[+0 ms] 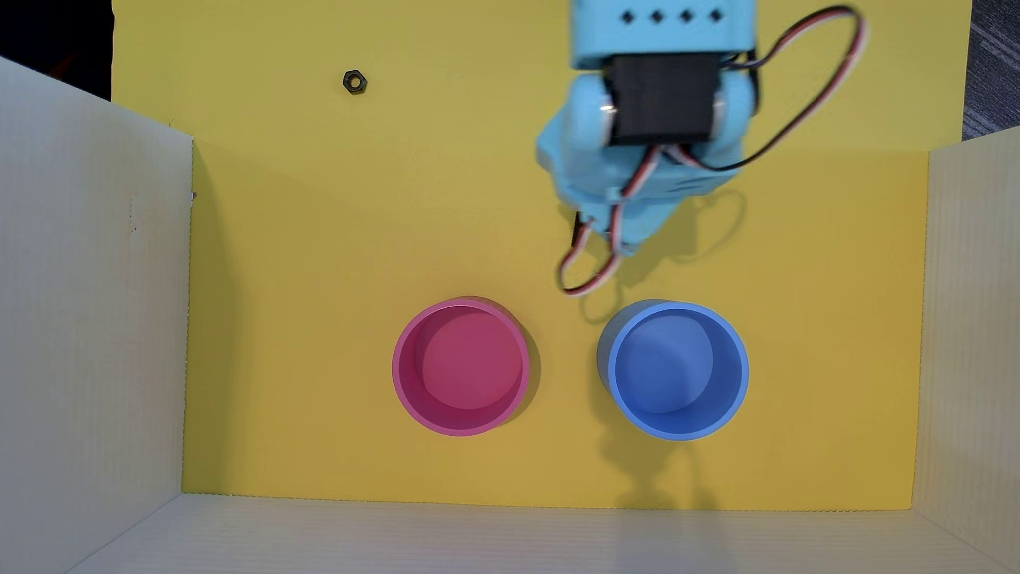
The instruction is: Pick up the bolt and place it in the pink box
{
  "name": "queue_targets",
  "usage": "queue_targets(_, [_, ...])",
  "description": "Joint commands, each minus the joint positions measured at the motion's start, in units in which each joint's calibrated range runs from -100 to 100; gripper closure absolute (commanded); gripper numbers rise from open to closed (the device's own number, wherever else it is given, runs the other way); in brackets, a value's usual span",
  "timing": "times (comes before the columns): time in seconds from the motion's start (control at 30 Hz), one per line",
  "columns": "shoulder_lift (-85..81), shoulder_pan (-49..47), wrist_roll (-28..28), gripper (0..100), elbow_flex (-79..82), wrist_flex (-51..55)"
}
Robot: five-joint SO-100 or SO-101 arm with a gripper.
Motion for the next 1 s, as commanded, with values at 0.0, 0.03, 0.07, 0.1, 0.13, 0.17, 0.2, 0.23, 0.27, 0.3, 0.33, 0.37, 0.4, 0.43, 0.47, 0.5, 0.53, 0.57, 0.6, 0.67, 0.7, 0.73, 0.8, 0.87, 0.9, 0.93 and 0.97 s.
queue_targets(0.0, [-0.31,-0.91,0.25,98,-1.24,0.39])
queue_targets(0.03, [0.03,-0.91,0.25,98,-1.24,0.39])
queue_targets(0.07, [0.7,-0.54,0.25,97,-1.24,0.3])
queue_targets(0.1, [1.63,-0.25,0.25,95,-1.51,0.22])
queue_targets(0.13, [2.72,-0.1,0.25,92,-1.78,0.13])
queue_targets(0.17, [3.73,-0.03,0.25,90,-1.78,-0.13])
queue_targets(0.2, [4.82,0.49,0.25,88,-1.78,-0.3])
queue_targets(0.23, [5.58,0.71,0.25,87,-1.69,-0.3])
queue_targets(0.27, [6.17,0.78,0.25,86,-1.69,-0.3])
queue_targets(0.3, [6.76,0.93,0.25,86,-1.87,-0.38])
queue_targets(0.33, [7.18,1.0,0.35,86,-1.96,-0.47])
queue_targets(0.37, [7.52,1.52,0.77,86,-2.05,-0.47])
queue_targets(0.4, [7.85,1.89,1.19,86,-2.14,-0.47])
queue_targets(0.43, [8.02,2.11,1.5,86,-2.23,-0.64])
queue_targets(0.47, [8.11,2.25,1.55,86,-2.23,-1.24])
queue_targets(0.5, [8.11,2.55,1.6,86,-1.69,-2.27])
queue_targets(0.53, [8.11,2.99,1.6,86,-1.33,-3.39])
queue_targets(0.57, [8.19,3.43,1.6,86,-1.33,-4.07])
queue_targets(0.6, [8.19,3.5,1.6,86,-1.24,-4.67])
queue_targets(0.67, [8.19,3.58,1.66,86,-1.24,-5.79])
queue_targets(0.7, [8.19,3.58,1.66,86,-1.24,-6.05])
queue_targets(0.73, [8.19,3.5,1.66,86,-1.24,-6.13])
queue_targets(0.8, [8.28,3.36,1.66,86,-1.24,-6.13])
queue_targets(0.87, [8.61,3.36,1.71,86,-1.24,-6.39])
queue_targets(0.9, [9.2,3.43,1.71,86,-1.24,-7.08])
queue_targets(0.93, [10.04,3.43,1.71,86,-1.33,-7.76])
queue_targets(0.97, [10.97,3.43,1.71,86,-1.42,-8.19])
